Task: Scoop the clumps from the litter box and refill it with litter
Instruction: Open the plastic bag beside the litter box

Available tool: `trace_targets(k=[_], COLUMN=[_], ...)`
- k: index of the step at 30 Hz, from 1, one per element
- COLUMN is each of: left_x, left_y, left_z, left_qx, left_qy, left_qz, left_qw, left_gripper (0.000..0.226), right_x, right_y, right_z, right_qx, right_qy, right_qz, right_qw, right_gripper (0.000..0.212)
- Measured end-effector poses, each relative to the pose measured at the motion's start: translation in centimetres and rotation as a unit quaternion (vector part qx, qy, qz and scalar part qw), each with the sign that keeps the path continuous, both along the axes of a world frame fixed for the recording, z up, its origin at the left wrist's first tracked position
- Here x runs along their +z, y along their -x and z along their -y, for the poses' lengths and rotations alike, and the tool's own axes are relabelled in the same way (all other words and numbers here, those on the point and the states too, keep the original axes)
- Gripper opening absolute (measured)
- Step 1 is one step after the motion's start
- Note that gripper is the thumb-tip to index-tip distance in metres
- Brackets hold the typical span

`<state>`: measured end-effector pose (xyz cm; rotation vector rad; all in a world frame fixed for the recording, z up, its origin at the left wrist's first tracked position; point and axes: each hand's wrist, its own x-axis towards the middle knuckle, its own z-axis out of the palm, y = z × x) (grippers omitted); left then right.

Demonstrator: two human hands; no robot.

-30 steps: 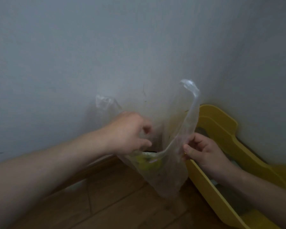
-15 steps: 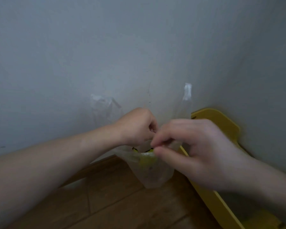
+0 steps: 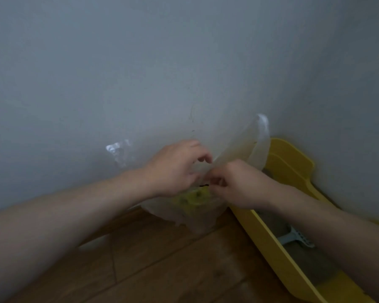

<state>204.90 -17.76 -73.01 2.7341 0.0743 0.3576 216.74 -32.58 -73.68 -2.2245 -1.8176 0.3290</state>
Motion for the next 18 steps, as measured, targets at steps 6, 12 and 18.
trace_targets(k=[6, 12, 18], left_x=[-1.6, -4.2, -4.8], left_y=[0.4, -0.7, -0.4], left_z=[0.4, 0.2, -0.2], left_qx=[-0.056, -0.005, -0.08], left_qy=[-0.02, -0.075, -0.053], left_qz=[-0.084, -0.251, -0.312], left_qw=[0.995, 0.965, 0.945], left_gripper=[0.012, 0.063, 0.092], right_x=[-1.5, -2.7, -2.2], right_y=[-0.8, -0.2, -0.4], right_z=[-0.8, -1.6, -1.7], right_qx=[-0.028, 0.04, 0.157], right_qy=[0.03, 0.183, 0.234], right_qz=[-0.066, 0.074, 0.252], right_qw=[0.997, 0.979, 0.926], right_gripper=[0.02, 0.046, 0.089])
